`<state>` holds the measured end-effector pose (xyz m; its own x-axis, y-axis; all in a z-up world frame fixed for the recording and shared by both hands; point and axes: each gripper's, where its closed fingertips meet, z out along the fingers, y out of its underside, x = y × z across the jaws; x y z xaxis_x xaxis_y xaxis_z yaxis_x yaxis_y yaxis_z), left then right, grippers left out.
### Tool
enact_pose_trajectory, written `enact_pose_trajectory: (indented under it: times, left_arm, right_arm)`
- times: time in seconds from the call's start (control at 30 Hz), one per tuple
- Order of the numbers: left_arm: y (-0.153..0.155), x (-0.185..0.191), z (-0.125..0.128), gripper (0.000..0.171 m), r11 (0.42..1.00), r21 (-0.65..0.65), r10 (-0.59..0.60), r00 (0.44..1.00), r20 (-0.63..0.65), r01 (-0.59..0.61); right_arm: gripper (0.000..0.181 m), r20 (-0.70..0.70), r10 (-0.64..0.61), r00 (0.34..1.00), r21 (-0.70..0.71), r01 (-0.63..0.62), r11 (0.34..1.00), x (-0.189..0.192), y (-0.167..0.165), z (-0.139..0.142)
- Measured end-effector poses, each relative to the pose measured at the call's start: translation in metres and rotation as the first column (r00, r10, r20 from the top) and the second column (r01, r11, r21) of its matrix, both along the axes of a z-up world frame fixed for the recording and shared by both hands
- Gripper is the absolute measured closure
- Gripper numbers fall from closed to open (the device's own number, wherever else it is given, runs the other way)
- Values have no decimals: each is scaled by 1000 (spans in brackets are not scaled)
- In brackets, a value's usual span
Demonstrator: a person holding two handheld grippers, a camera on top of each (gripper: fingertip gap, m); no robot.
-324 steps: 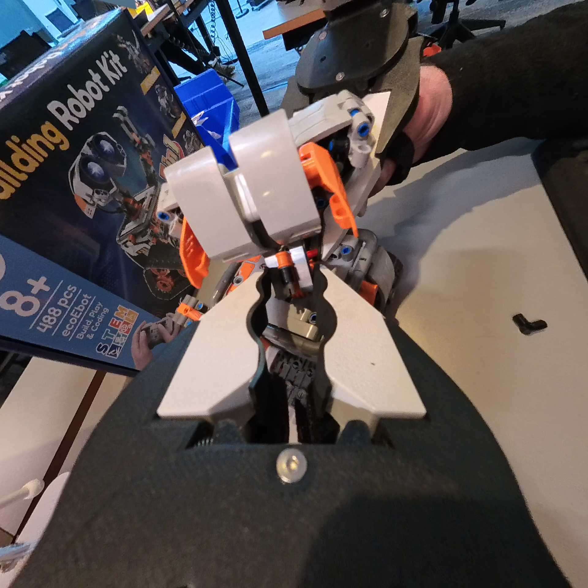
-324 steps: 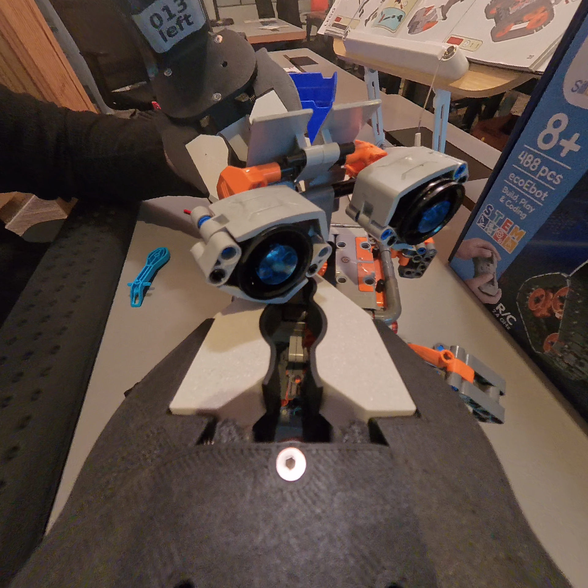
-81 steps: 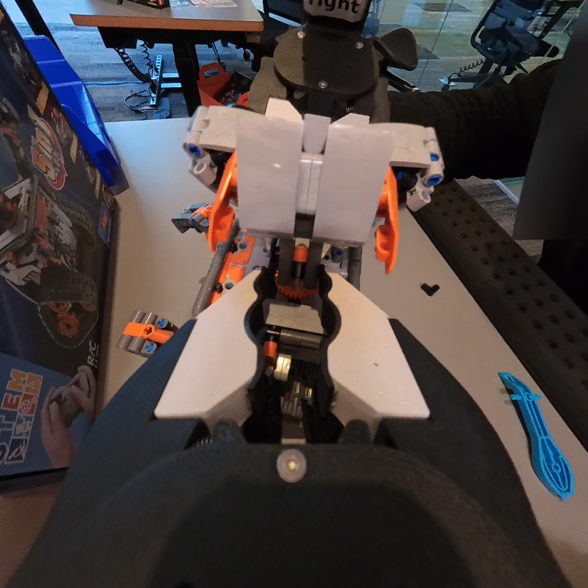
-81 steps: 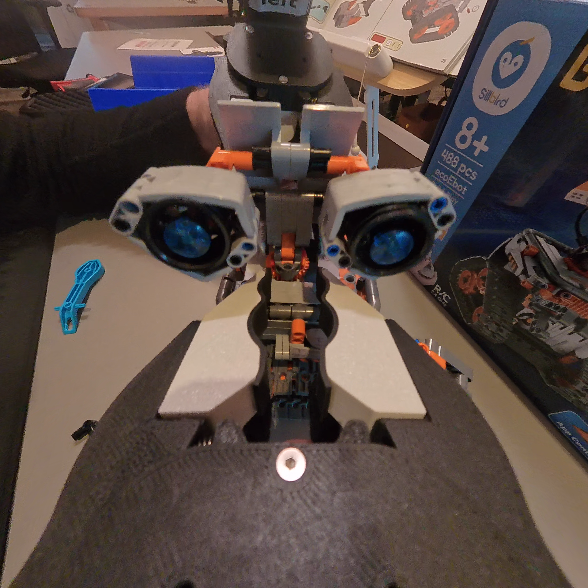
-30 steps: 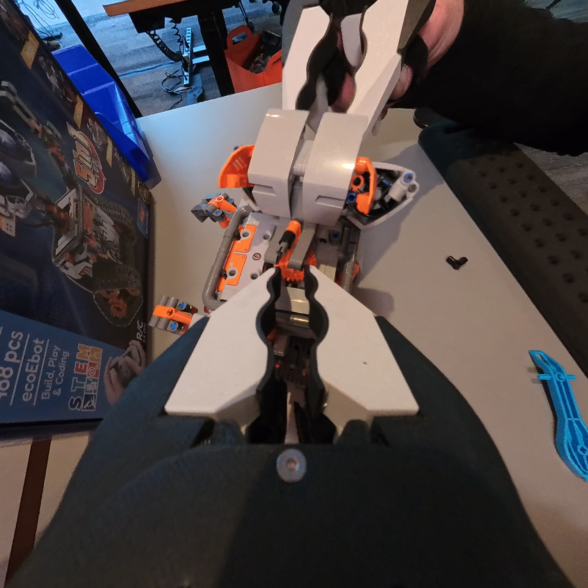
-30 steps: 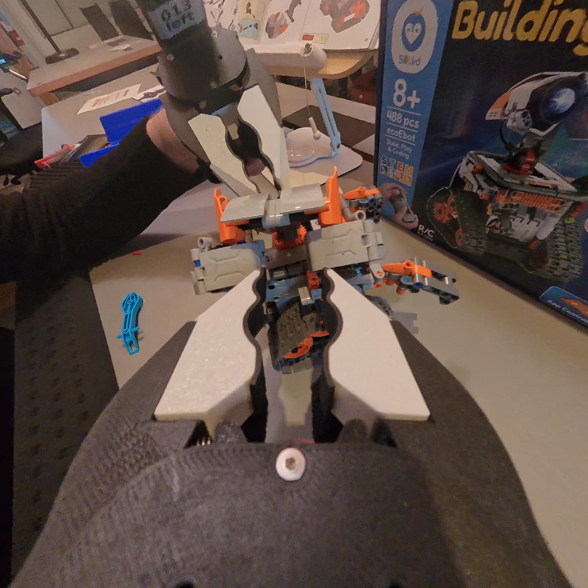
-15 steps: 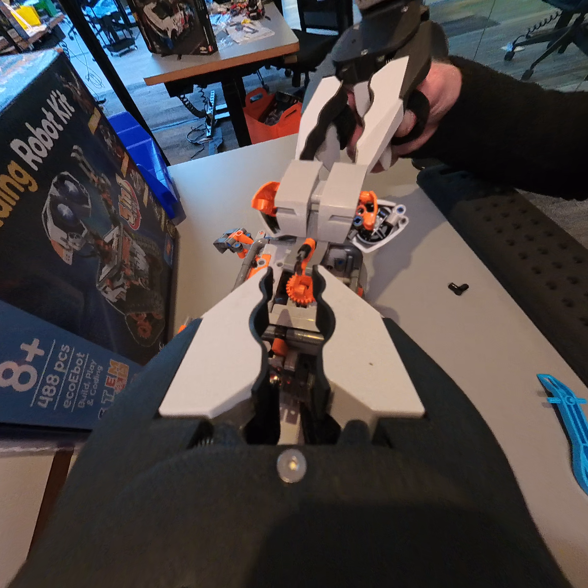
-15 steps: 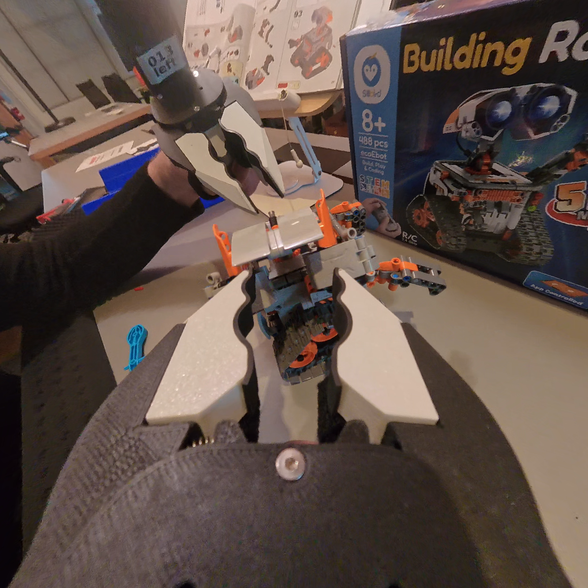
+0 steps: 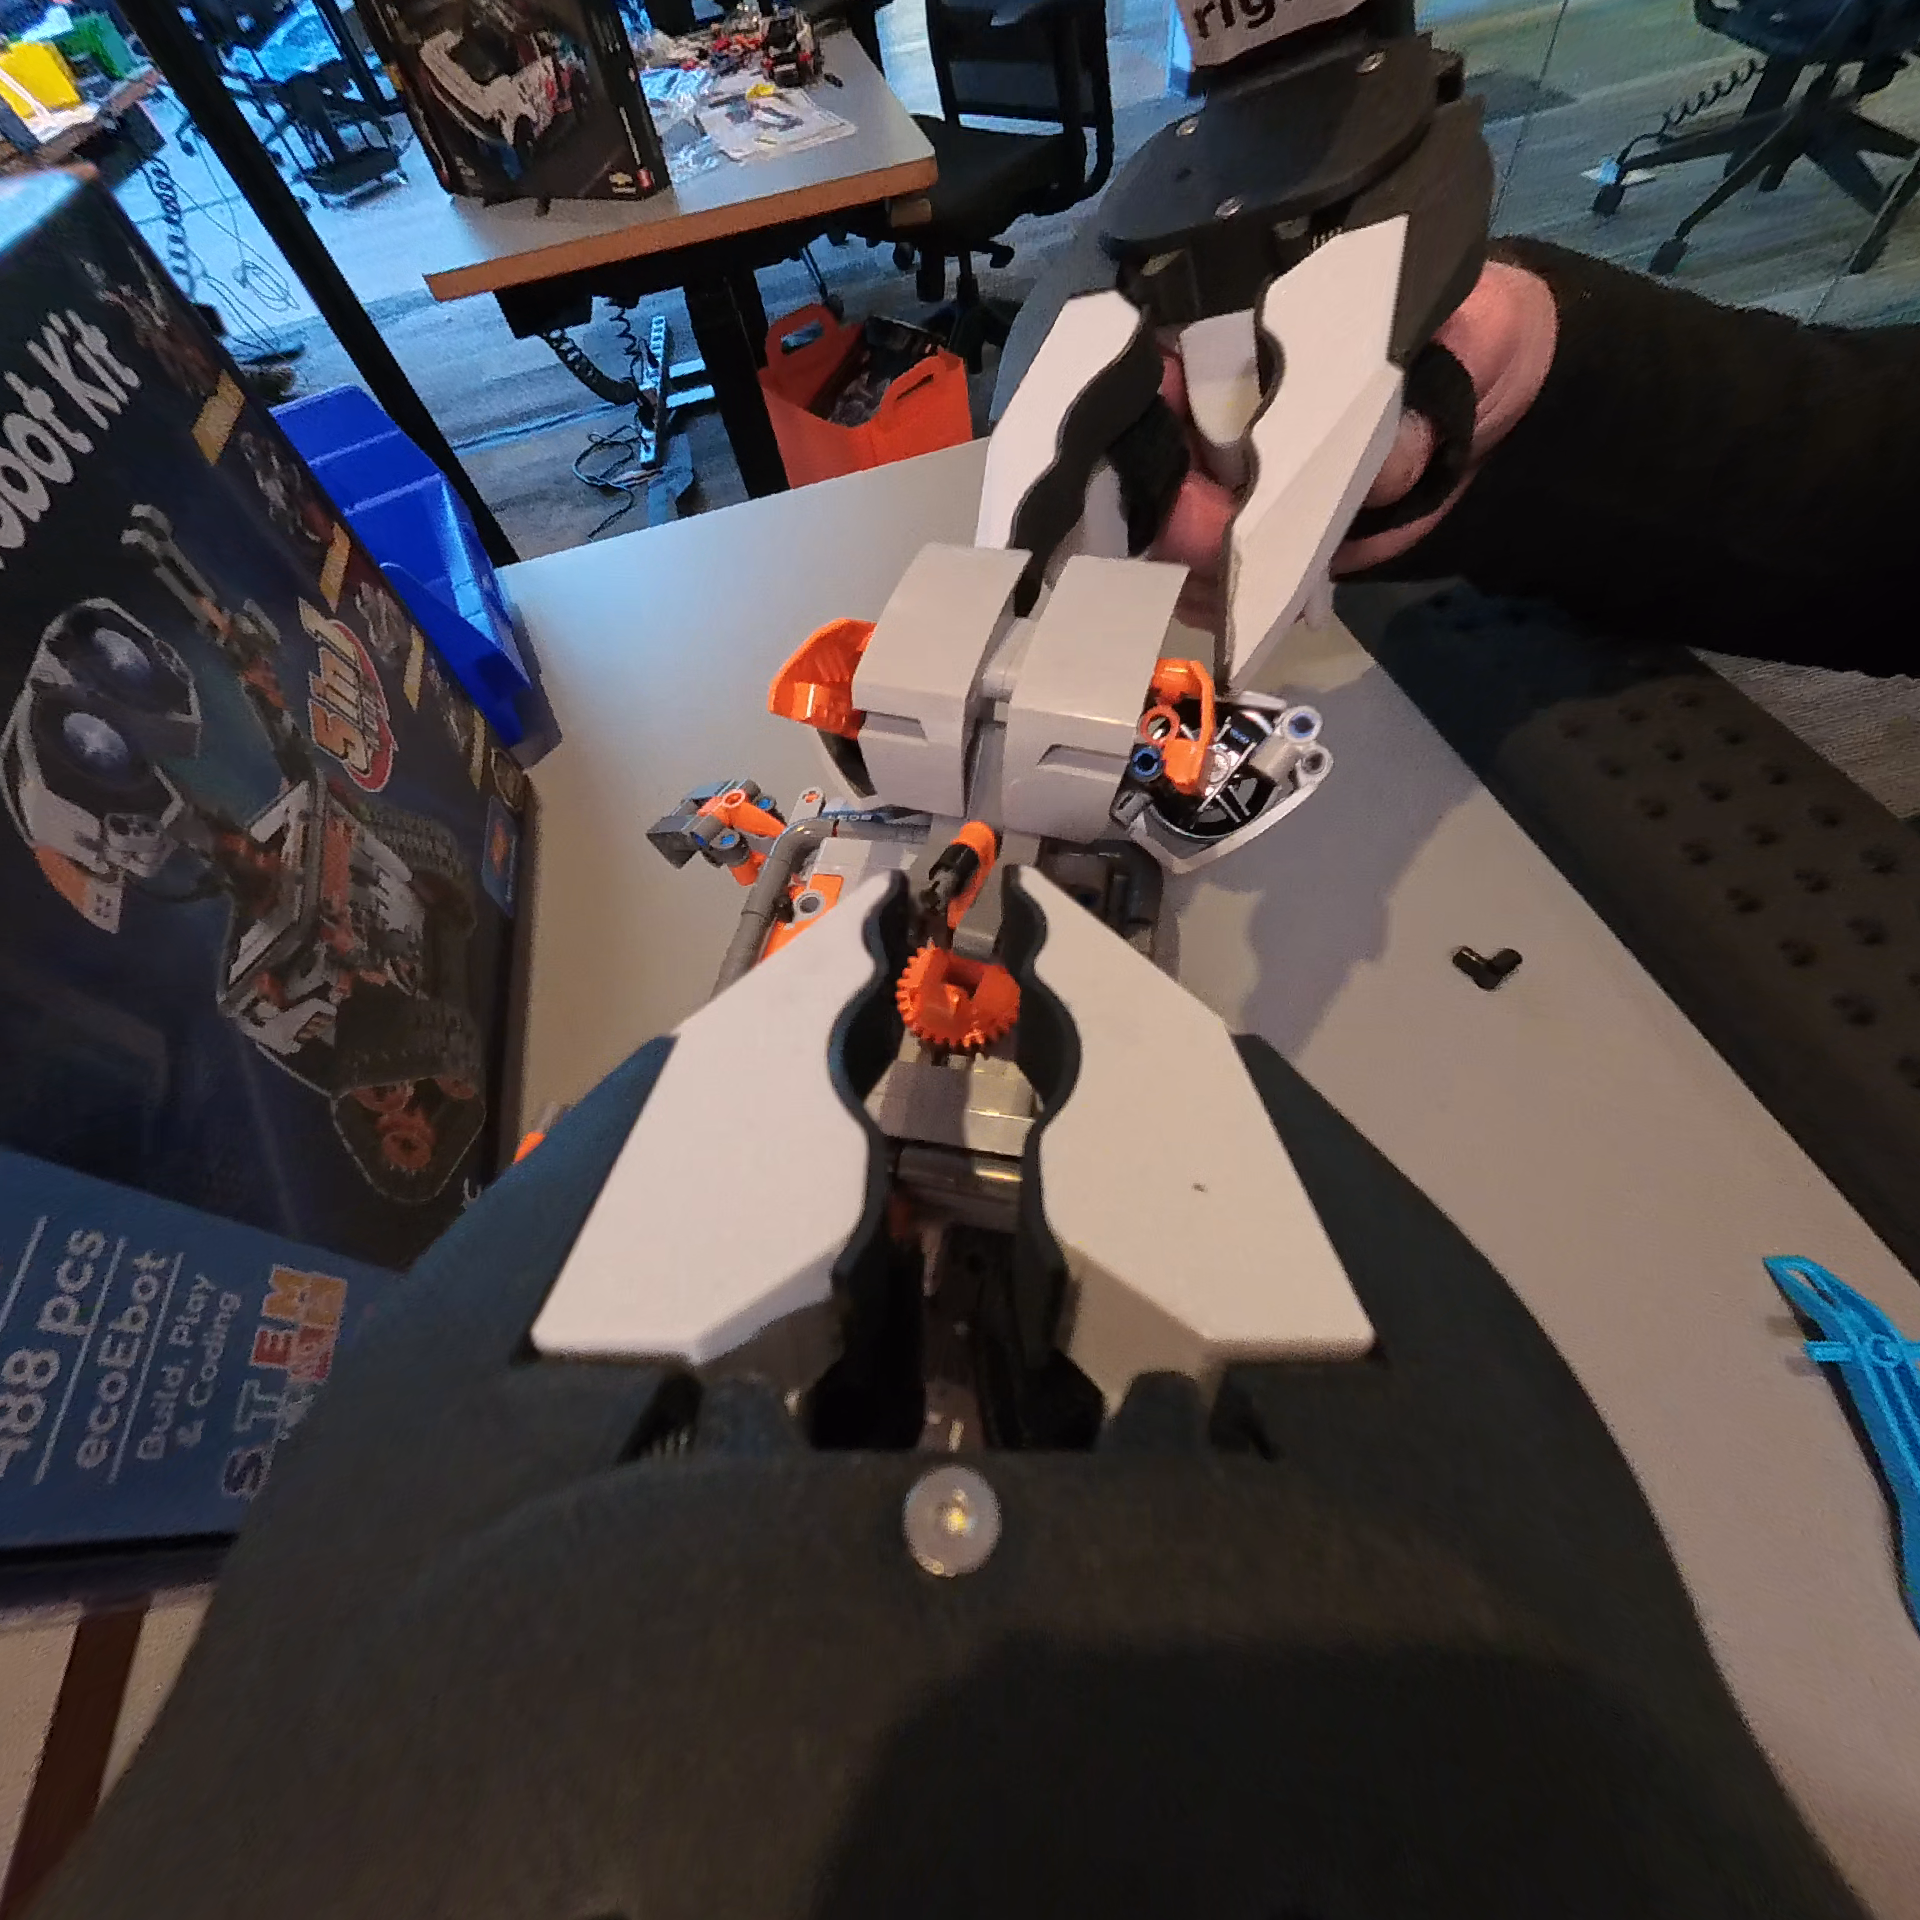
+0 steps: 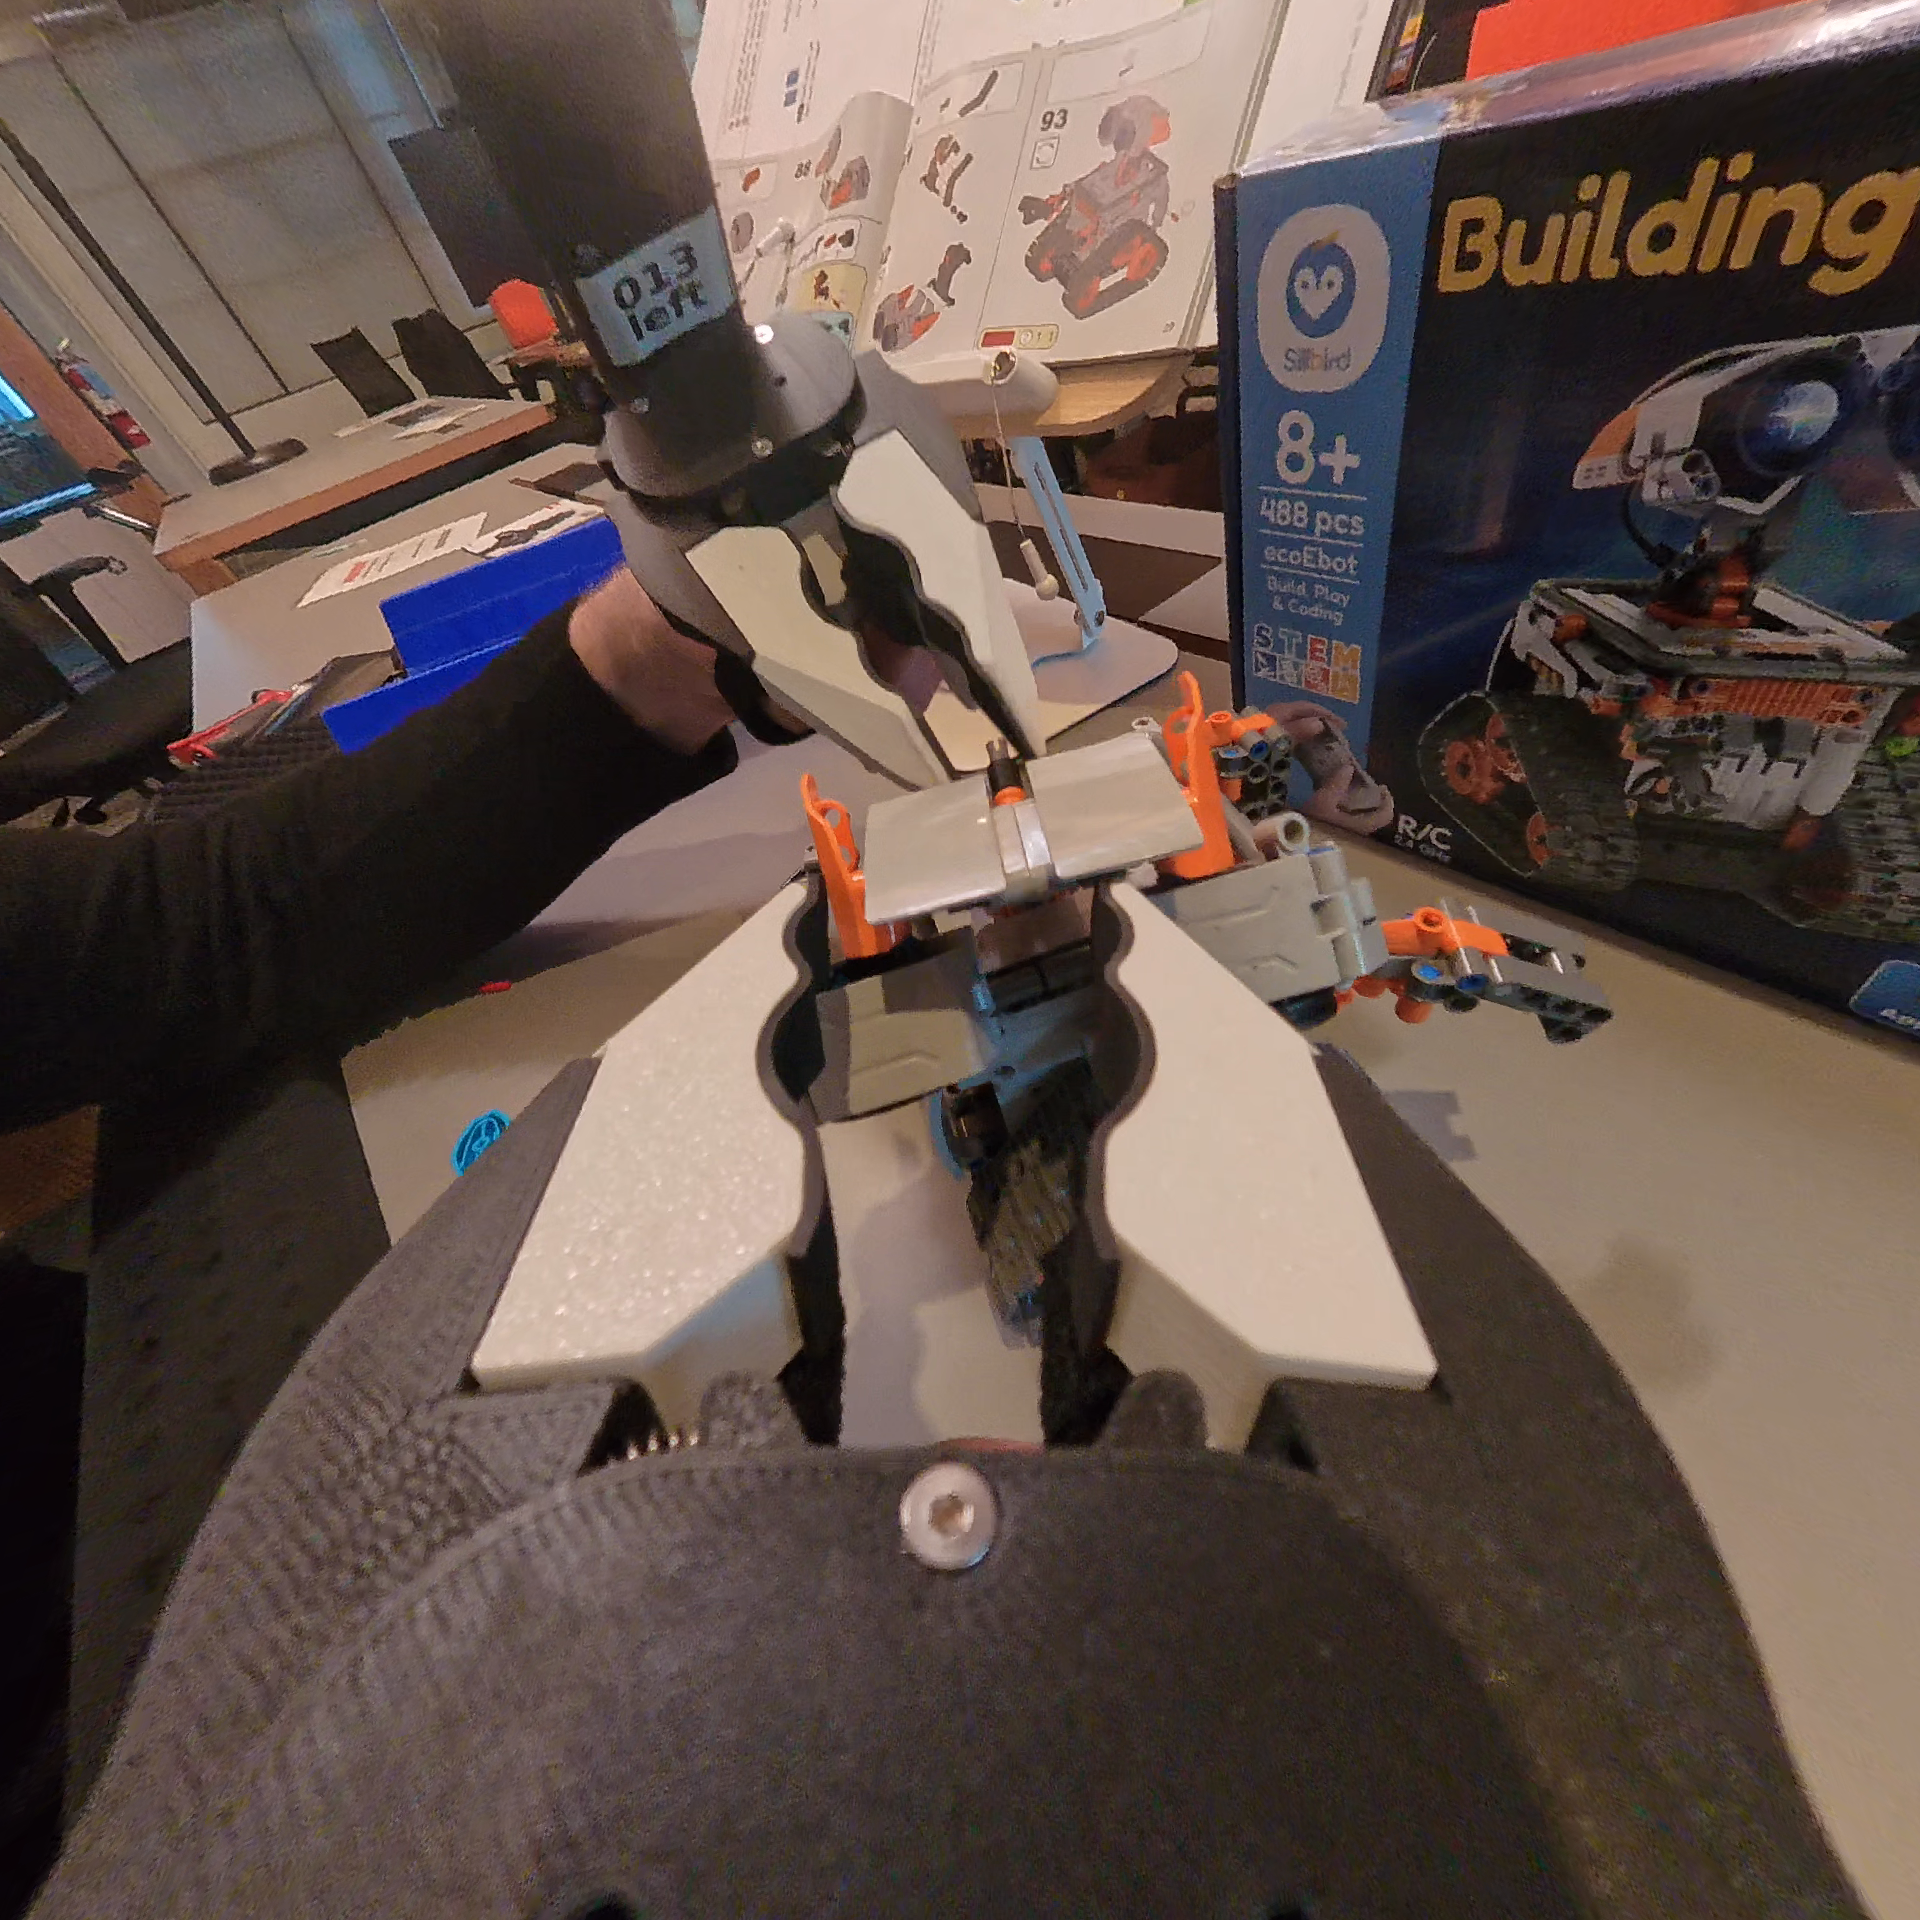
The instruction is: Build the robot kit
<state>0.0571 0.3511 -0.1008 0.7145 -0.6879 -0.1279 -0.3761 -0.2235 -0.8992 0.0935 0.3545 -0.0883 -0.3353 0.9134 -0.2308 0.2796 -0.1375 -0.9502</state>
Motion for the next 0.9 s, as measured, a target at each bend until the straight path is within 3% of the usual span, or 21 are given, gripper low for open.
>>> enact_pose_trajectory:
  times: [0.5,0.9]
  left_arm:
    - [0,-7,-7,164,1000,-9,-16,996,86,17]
    - [-4,-12,-16,165,998,-49,-36,986,162,44]
  right_arm:
    - [138,41,6,999,124,-11,992,-31,-7,27]
    - [142,242,64,968,208,-116,971,-56,-20,31]
